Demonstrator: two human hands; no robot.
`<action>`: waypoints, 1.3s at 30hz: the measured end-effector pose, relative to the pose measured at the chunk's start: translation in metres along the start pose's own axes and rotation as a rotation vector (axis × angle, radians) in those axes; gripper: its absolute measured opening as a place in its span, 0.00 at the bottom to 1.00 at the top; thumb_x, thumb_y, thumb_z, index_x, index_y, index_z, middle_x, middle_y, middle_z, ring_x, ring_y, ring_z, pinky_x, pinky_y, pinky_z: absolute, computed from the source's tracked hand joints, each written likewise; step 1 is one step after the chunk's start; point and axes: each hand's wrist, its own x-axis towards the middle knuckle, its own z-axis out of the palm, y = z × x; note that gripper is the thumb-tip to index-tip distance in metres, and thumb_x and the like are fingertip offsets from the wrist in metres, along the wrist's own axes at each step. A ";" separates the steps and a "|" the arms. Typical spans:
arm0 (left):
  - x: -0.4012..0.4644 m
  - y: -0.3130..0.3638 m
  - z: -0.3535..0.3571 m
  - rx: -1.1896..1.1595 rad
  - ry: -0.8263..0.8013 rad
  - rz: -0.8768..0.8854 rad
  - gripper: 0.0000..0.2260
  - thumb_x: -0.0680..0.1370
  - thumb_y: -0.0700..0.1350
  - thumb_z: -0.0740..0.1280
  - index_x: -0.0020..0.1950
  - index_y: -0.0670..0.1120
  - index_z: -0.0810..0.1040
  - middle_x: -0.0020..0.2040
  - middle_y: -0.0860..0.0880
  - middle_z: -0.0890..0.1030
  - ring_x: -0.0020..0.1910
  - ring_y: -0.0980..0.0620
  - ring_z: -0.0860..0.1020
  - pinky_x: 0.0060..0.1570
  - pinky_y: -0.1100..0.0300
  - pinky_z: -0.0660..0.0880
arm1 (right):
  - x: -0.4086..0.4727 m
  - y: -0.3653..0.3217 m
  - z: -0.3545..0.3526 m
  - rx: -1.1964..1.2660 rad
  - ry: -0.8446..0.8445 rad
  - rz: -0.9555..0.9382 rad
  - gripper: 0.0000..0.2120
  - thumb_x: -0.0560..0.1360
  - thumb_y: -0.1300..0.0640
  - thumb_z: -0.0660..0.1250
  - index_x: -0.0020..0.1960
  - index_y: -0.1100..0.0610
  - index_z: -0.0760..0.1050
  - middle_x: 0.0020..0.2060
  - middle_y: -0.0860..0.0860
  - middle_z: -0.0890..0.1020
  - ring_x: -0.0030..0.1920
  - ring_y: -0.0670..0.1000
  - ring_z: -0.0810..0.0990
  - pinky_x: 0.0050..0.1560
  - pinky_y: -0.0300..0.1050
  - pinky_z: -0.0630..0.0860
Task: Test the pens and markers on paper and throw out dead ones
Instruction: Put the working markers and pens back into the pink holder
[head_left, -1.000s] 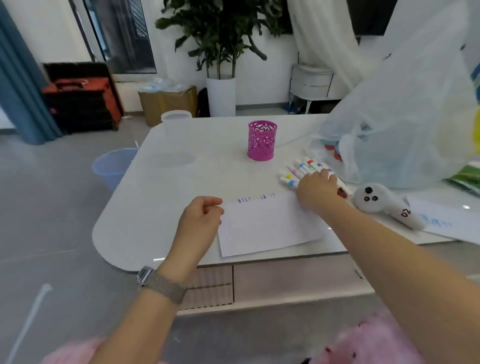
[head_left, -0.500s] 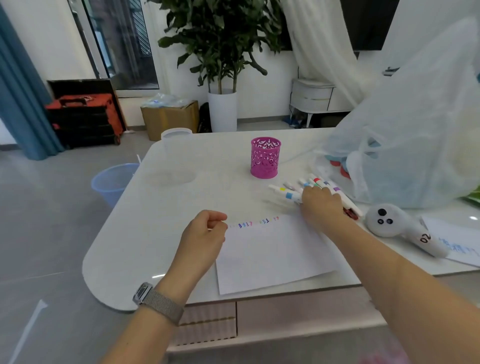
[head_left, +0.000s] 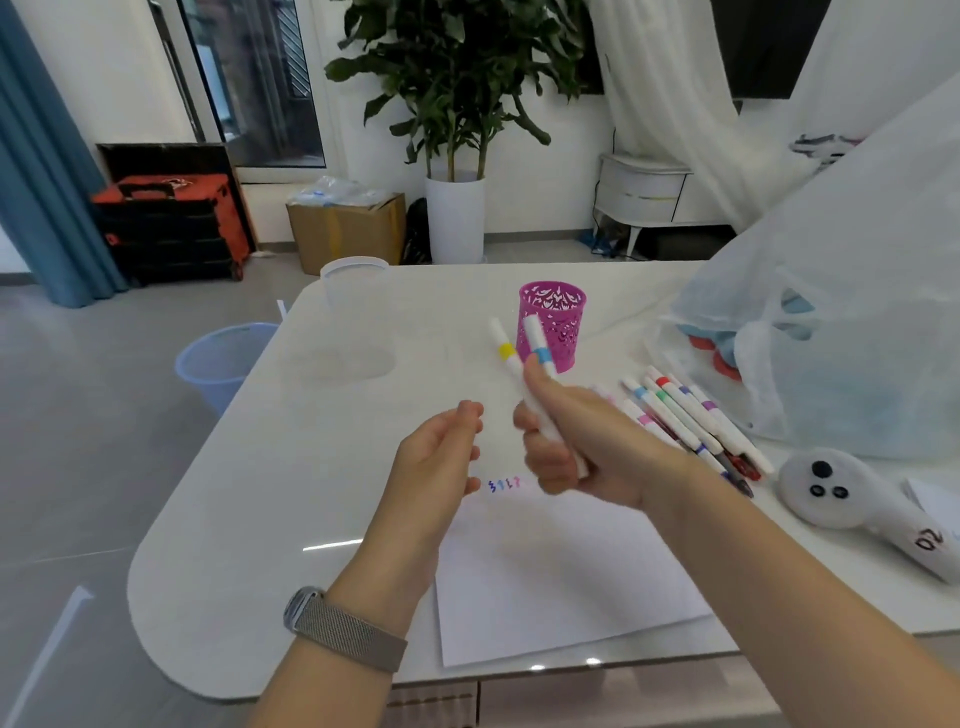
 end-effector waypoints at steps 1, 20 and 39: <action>0.001 0.001 -0.002 -0.029 -0.025 -0.015 0.12 0.79 0.56 0.59 0.54 0.53 0.78 0.55 0.56 0.79 0.54 0.57 0.76 0.48 0.61 0.76 | -0.001 0.004 0.005 -0.041 -0.046 0.029 0.27 0.75 0.32 0.54 0.34 0.55 0.65 0.20 0.49 0.61 0.22 0.48 0.57 0.23 0.35 0.57; 0.001 -0.002 -0.020 -0.697 0.070 -0.310 0.10 0.80 0.50 0.60 0.42 0.48 0.68 0.30 0.52 0.66 0.29 0.54 0.68 0.33 0.58 0.72 | -0.014 0.013 -0.082 -1.437 0.663 0.075 0.12 0.76 0.52 0.65 0.56 0.55 0.78 0.60 0.52 0.78 0.63 0.54 0.74 0.61 0.43 0.69; -0.015 -0.006 0.007 -0.369 -0.140 -0.249 0.11 0.80 0.44 0.61 0.53 0.41 0.81 0.52 0.39 0.83 0.52 0.42 0.82 0.54 0.50 0.77 | -0.017 0.016 0.003 -0.341 0.021 -0.131 0.06 0.73 0.63 0.71 0.49 0.63 0.83 0.37 0.56 0.85 0.34 0.47 0.82 0.36 0.36 0.78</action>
